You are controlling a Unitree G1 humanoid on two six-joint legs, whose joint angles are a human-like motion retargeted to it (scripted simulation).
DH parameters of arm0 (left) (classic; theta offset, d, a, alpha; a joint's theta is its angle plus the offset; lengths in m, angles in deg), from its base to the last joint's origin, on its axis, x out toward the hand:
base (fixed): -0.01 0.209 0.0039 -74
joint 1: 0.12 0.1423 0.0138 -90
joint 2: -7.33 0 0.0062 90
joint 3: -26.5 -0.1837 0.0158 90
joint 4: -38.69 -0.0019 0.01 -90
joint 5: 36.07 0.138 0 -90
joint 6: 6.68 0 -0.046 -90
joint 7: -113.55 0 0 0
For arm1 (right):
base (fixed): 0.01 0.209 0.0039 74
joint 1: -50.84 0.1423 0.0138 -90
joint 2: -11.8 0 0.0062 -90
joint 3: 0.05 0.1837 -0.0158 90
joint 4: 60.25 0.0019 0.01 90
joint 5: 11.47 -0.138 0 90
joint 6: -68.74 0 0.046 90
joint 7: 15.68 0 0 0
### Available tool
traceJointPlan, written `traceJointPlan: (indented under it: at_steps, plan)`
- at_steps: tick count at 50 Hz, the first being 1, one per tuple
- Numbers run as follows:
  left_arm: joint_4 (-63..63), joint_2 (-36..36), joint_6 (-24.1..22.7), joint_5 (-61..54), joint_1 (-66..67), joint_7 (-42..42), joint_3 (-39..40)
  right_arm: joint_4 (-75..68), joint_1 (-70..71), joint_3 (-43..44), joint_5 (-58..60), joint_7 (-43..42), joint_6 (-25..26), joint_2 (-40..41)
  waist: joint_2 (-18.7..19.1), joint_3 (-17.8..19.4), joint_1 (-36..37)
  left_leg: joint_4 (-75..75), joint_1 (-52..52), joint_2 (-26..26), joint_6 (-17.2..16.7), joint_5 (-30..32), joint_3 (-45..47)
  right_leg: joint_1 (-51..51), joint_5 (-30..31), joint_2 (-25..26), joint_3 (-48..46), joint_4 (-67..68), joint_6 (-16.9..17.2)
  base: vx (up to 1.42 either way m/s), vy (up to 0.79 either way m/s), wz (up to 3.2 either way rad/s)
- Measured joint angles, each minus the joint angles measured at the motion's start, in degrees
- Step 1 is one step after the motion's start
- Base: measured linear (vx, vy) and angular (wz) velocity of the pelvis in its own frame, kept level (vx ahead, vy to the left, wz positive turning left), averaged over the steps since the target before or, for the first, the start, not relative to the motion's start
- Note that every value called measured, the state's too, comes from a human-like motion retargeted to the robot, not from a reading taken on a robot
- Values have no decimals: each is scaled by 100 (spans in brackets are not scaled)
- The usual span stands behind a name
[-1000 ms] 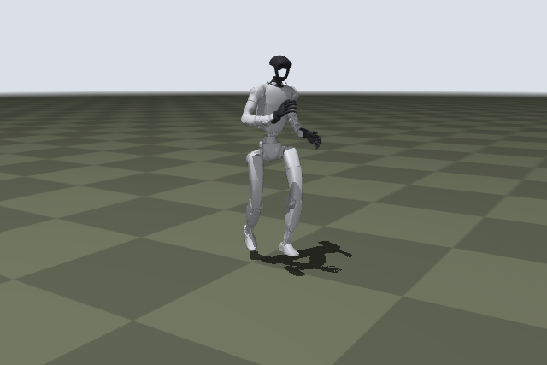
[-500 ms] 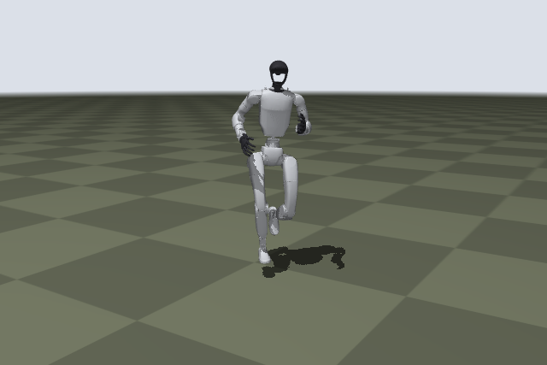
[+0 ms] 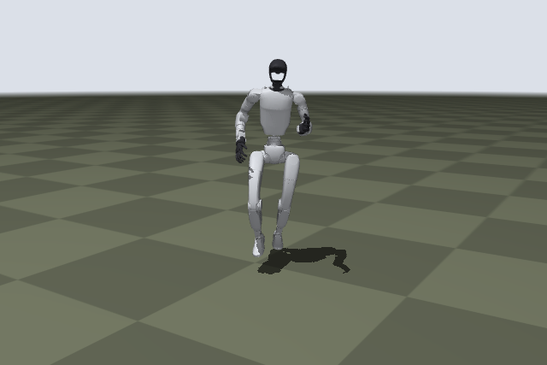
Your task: Run
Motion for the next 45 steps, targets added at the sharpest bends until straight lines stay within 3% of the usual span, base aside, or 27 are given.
traceJointPlan:
  at_steps: [3, 5, 7, 10, 13, 15, 18, 20, 22, 25, 28, 30, 32, 34, 37, 40, 42, 45]
  plan:
    - [901, -81, -438, -120, -36, -314, -267, 292, -972, 281, -336, 361, -79, -163, 304, -209, -236, 358, 463, 495, -801, 1688, -109, 384, 742, 710, -144, -3182, 364, 0, -7, 10]
    - [1193, -146, -520, -268, 102, -586, -438, 510, -1253, 416, -465, 385, -61, -168, 391, -279, -156, 1479, 324, 746, -957, 2267, -10, 670, 949, 995, -153, -4018, 342, -2, -6, -22]
    - [989, -163, -337, -390, 404, -829, -568, 676, -1071, 425, -464, 263, -25, -188, 384, -208, 70, 3045, -64, 1011, -761, 2132, 162, 878, 406, 1116, -140, -3436, -53, -2, -6, -43]
    - [-141, -88, 255, -268, 998, -1052, -593, 683, -17, 326, -119, -143, 63, -195, 331, 83, 529, 5280, -1044, 1412, -177, 1240, 306, 1103, -1062, 1233, -30, -1866, -790, -3, -6, -71]
    - [-1610, 57, 606, 28, 1569, -1193, -446, 689, 1546, 325, 191, -777, 72, -71, 131, 185, 1037, 5804, -2486, 1419, 330, 420, 514, 1675, -1756, 1148, 243, -1646, -835, -3, -3, -86]
    - [-1930, 10, 575, 86, 2160, -1349, -279, 1142, 2127, 470, 151, -1058, -15, 6, -35, 146, 1399, 4963, -3166, 1297, 376, 254, 737, 2337, -1409, 1096, 516, -2195, -478, 0, 2, -69]
    - [-1775, -131, 359, -97, 3130, -1605, 6, 1979, 2291, 614, 3, -1118, -236, 73, -300, -27, 1864, 2168, -3391, 925, 76, 474, 1067, 3327, 29, 910, 870, -3101, 395, 2, 4, -45]
    - [-1649, -156, 276, -264, 3626, -1705, 197, 2356, 2278, 652, 0, -1012, -389, 96, -438, -179, 1989, 9, -3196, 538, -157, 779, 1150, 3736, 904, 718, 949, -3217, 873, 1, 5, -30]
    - [-1559, -65, 257, -422, 3924, -1663, 351, 2484, 2241, 668, 28, -904, -466, 144, -524, -293, 1928, -1117, -2972, 226, -146, 805, 1127, 3821, 1350, 565, 925, -2594, 1067, -1, 5, -25]
    - [-1500, 20, 229, -310, 4009, -1436, 430, 2357, 2061, 594, 175, -810, -433, 294, -663, -278, 1706, -449, -2883, -79, 230, 429, 1043, 3565, 1622, 247, 840, -708, 1061, -1, 5, -18]
    - [-1689, 7, 329, 56, 3221, -1011, 334, 1445, 1752, 387, 415, -731, -124, 493, -816, -57, 1371, 959, -2736, -297, 799, -485, 965, 2668, 989, -289, 770, 1596, 521, -2, 4, -7]
    - [-1896, -4, 429, 244, 2188, -658, 201, 480, 1575, 207, 531, -614, 69, 613, -796, 29, 1088, 1247, -2373, -365, 992, -989, 812, 1723, 328, -421, 812, 2592, 144, 0, 0, 0]
    - [-1709, 8, 412, 256, 1319, -451, 152, -303, 1191, 51, 544, -399, 154, 613, -619, 26, 733, 862, -1609, -350, 887, -1048, 581, 880, -157, -394, 699, 2589, -110, -1, 0, 9]
    - [-1198, -1, 285, 208, 696, -373, 170, -685, 715, 1, 449, -126, 123, 488, -376, 21, 367, 193, -732, -229, 531, -638, 354, 352, -333, -247, 431, 1654, -171, 0, -2, 26]
    - [-316, -32, -119, 149, 307, -411, 111, -641, -143, 59, 131, 206, -4, 244, -8, -76, -122, -394, 285, 153, -277, 627, 87, 240, -86, 223, 33, -970, 30, 2, -7, 29]
    - [260, -119, -463, 171, 341, -594, -145, -364, -854, 276, -126, 352, -99, 159, 280, -253, -302, 395, 484, 632, -896, 1889, 68, 634, 541, 913, 26, -3816, 347, -1, -6, 5]
    - [316, -162, -465, 119, 477, -766, -294, -211, -965, 345, -196, 274, -115, 161, 335, -272, -235, 1668, 308, 887, -934, 2161, 198, 825, 454, 1103, 54, -3972, 197, -2, -5, -12]
    - [-257, -123, -136, 40, 766, -1073, -437, -139, -497, 309, -100, 76, -39, 130, 359, -83, 26, 3952, -301, 1382, -645, 1894, 352, 1034, -477, 1310, 84, -2797, -438, -2, -6, -33]
